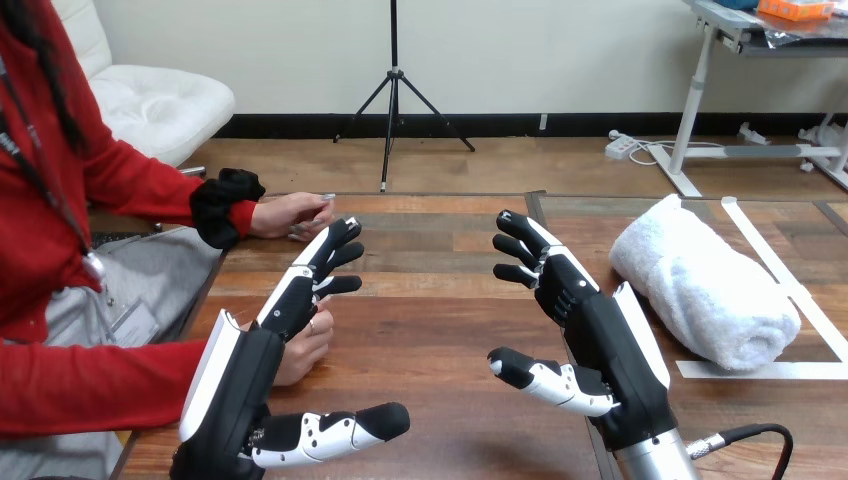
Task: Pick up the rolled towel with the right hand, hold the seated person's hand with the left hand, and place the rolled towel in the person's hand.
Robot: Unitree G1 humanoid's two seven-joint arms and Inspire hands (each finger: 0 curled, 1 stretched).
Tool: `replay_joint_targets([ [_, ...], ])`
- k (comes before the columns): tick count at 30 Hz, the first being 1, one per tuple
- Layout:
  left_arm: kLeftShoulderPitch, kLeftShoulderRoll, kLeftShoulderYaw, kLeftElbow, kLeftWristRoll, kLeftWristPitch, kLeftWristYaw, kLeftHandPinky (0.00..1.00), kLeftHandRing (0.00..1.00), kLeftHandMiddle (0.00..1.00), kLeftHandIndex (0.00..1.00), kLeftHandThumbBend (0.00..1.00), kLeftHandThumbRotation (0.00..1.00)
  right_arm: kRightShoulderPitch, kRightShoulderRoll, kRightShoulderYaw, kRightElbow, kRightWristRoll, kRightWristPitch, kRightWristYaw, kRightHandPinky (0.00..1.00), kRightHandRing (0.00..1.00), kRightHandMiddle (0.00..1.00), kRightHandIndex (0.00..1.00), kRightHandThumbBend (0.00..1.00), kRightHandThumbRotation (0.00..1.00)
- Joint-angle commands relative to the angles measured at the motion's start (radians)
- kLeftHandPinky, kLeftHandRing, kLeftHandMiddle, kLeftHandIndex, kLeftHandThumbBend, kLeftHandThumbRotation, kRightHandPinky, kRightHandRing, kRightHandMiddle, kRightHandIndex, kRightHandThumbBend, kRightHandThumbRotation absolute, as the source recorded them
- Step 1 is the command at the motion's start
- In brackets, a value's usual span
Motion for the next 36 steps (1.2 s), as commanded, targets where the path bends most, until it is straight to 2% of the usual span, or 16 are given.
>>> replay_joint_targets([
  [1, -0.041, 0.000, 0.011, -0.019, 0.002, -0.011, 0.010, 0.78, 0.88, 0.92, 0.92, 1.00, 0.57, -0.040, -0.012, 0.000, -0.046, -0.004, 0.000, -0.011, 0.82, 0.90, 0.93, 0.89, 1.00, 0.57],
  [9, -0.039, 0.002, -0.004, -0.023, -0.029, -0.002, -0.005, 0.78, 0.89, 0.93, 0.92, 1.00, 0.55, -0.036, -0.010, 0.000, -0.050, -0.005, 0.002, -0.015, 0.82, 0.90, 0.92, 0.89, 1.00, 0.57],
  [21, -0.035, 0.003, -0.001, -0.026, -0.022, 0.002, -0.004, 0.79, 0.89, 0.93, 0.92, 1.00, 0.55, -0.029, -0.011, -0.003, -0.055, -0.018, -0.001, -0.029, 0.82, 0.89, 0.92, 0.89, 1.00, 0.57],
  [27, -0.036, -0.001, 0.019, -0.027, 0.017, -0.007, 0.016, 0.78, 0.88, 0.92, 0.92, 1.00, 0.56, -0.027, -0.012, -0.005, -0.059, -0.033, -0.005, -0.045, 0.81, 0.89, 0.91, 0.89, 1.00, 0.58],
  [36, -0.040, 0.002, 0.012, -0.023, 0.008, -0.011, 0.011, 0.78, 0.88, 0.92, 0.92, 1.00, 0.57, -0.026, -0.015, -0.006, -0.064, -0.042, -0.004, -0.059, 0.80, 0.88, 0.92, 0.89, 1.00, 0.58],
])
